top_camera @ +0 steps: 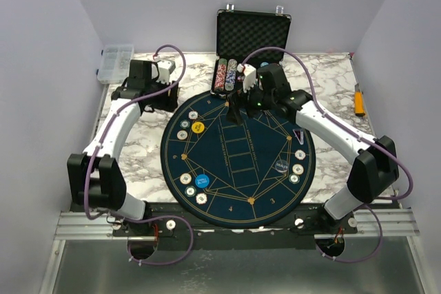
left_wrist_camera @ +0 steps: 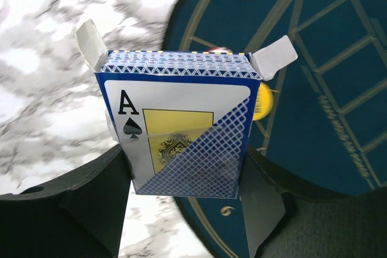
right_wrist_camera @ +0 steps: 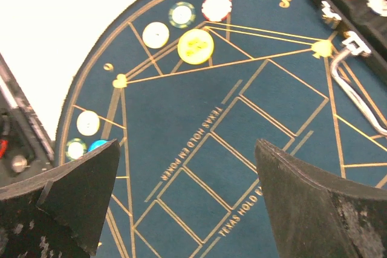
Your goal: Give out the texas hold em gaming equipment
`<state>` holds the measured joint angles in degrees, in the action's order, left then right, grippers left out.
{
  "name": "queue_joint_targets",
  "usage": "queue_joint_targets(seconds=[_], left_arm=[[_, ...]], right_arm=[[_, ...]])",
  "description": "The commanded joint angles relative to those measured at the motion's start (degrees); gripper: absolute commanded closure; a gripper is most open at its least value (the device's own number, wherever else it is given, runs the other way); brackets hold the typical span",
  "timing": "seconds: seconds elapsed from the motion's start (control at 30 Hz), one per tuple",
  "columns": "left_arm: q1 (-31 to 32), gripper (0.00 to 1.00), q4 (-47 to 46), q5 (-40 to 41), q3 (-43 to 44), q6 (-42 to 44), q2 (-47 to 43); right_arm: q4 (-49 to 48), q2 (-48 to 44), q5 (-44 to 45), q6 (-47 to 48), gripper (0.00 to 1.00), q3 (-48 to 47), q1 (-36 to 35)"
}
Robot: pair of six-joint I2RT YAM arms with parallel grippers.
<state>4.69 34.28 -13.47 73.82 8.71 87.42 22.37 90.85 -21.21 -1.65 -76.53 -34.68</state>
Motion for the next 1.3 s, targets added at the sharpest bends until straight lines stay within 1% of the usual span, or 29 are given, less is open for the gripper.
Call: queue_joint_targets(seconds=[0.0, 0.1, 0.17, 0.4, 0.57, 0.73, 0.9, 1.0, 1.07, 1.17, 1.23, 1.27], left_arm=[[5.9, 1.0, -5.4, -7.2, -4.3, -0.8, -7.1], [11.0, 1.0, -5.9, -5.6, -6.1, 2.2, -10.9], [13.4, 1.0, -6.7, -5.9, -7.8, 4.0, -13.7], [22.3, 1.0, -11.7, -3.9, -14.6, 9.6, -21.5], [25.7, 1.0, -13.5, -2.6, -16.8, 11.7, -23.8], [27.3, 1.0, -14.2, -2.6, -17.0, 13.1, -23.8], [29.1, 1.0, -14.4, -2.2, -16.2, 13.4, -23.2], [31.3, 1.0, -14.4, 0.0, -15.8, 15.0, -22.6], [32.7, 1.0, -14.3, 1.4, -15.5, 16.1, -22.0], [34.1, 1.0, -14.3, 3.9, -15.1, 17.2, -21.3], [34.4, 1.0, -14.3, 4.7, -14.7, 17.3, -21.0], [34.4, 1.0, -14.2, 4.9, -14.5, 17.4, -20.8]], right_arm=[[-4.3, 1.1, -9.3, -5.7, 0.04, -1.8, 0.1], [-3.4, 1.5, -11.2, -6.0, 0.04, -4.0, 0.1], [-3.3, 0.7, -11.9, -6.2, 0.03, -4.6, 0.1], [-3.7, -1.1, -15.7, -9.7, 0.0, -3.5, 0.1], [-2.8, -2.2, -17.3, -10.4, 0.0, -3.6, 0.1], [-3.5, -2.4, -21.2, -11.6, 0.0, -4.0, 0.1], [-5.2, -0.8, -16.7, -14.6, 0.0, -3.7, 0.2], [-6.1, 0.4, -17.3, -16.1, 0.01, -4.0, 0.2], [-6.6, 1.1, -17.8, -17.0, 0.04, -4.0, 0.2], [-6.9, 1.5, -18.5, -17.2, 0.22, -3.1, 0.2], [-6.8, 1.4, -19.4, -17.1, 0.29, -1.7, 0.2], [-7.0, 1.1, -20.1, -17.0, 0.31, -1.0, 0.3]])
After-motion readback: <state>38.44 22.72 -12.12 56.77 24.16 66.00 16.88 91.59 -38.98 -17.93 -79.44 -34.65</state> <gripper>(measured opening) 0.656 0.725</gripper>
